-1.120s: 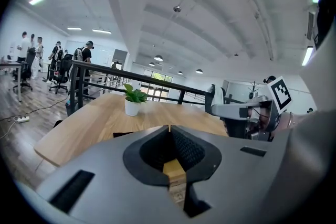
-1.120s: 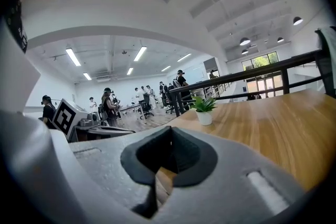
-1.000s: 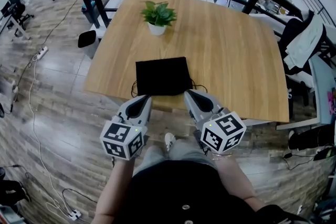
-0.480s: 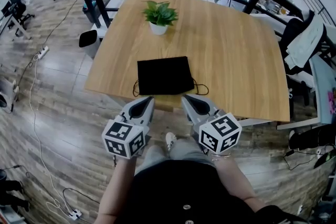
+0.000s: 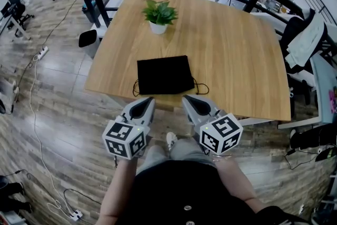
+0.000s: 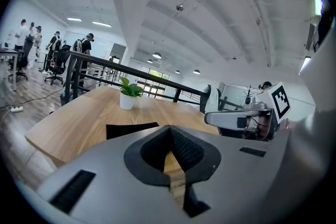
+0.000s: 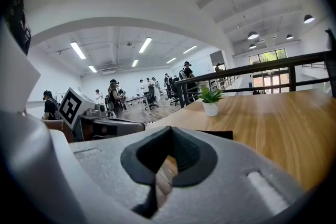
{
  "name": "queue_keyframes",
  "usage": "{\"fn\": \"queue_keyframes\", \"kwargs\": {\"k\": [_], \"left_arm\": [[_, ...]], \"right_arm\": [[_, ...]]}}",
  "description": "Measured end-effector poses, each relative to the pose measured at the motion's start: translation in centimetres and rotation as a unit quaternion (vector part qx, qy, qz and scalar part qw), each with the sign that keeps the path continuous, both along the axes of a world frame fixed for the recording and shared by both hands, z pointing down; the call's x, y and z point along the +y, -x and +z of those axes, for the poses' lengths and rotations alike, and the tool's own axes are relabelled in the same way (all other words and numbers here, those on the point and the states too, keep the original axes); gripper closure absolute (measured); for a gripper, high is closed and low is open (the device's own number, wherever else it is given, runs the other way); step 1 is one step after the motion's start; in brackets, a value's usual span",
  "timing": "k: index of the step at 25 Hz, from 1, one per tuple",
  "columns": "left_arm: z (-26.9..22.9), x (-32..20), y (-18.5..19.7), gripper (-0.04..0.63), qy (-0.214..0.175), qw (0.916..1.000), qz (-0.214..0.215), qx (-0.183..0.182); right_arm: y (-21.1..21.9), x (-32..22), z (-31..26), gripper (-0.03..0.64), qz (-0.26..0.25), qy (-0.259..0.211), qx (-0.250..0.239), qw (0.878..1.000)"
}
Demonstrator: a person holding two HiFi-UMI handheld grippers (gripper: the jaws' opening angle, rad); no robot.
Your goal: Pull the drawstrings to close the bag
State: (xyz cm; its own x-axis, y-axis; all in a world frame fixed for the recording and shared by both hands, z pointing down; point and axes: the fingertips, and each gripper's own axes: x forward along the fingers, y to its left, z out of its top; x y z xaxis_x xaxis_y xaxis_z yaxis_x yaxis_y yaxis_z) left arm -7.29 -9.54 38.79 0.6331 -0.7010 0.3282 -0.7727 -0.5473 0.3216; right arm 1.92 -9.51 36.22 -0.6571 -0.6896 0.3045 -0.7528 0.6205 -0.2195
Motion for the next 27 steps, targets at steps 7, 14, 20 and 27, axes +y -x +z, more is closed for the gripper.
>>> {"fn": "queue_keyframes", "kwargs": {"k": [7,14,20,27], "left_arm": [[0.2,0.4,-0.4,0.58,0.0,1.0,0.0,0.0],[0.5,0.7,-1.1,0.58,0.005,1.0,0.009,0.001],[0.8,0.8,-1.7,0.58,0.009,0.9998,0.017,-0.003],[1.3,0.6,-2.3,0.58,0.016,0.9996,0.024,-0.006]], "right_arm": [[-0.3,0.3,0.3,0.618,-0.003,0.006,-0.003,1.0],[-0.9,0.1,0.3,0.618,0.003,0.011,-0.005,1.0],[-1.4,0.4,0.6,0.618,0.0,0.017,-0.003,1.0],[-1.9,0.3,1.1,0.618,-0.003,0.024,0.0,1.0]]}}
